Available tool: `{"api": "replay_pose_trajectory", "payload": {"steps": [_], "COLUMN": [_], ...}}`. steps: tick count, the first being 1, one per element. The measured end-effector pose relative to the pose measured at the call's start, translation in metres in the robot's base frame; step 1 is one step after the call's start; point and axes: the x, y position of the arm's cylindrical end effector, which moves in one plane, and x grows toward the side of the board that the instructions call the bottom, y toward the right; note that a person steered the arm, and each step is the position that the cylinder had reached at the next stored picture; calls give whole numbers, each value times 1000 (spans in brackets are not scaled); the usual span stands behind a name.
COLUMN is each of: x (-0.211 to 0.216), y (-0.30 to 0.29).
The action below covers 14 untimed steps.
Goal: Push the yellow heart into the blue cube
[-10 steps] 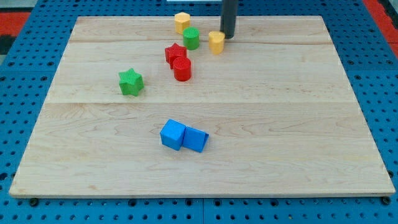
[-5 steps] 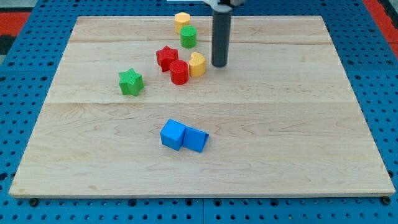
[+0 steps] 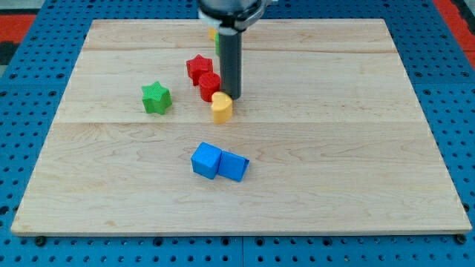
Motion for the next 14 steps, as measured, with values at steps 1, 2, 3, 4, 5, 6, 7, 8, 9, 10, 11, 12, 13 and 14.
{"api": "replay_pose_trajectory", "payload": {"steps": [1,2,3,4,5,6,7,8,9,10,11,12,13,14], "x": [31,18,20,50,67,86,89,125,139,107,71,76,102,116], "y": [5,13,-24,-13,-5,-4,4,7,8,43,13,-27,-21,-27]}}
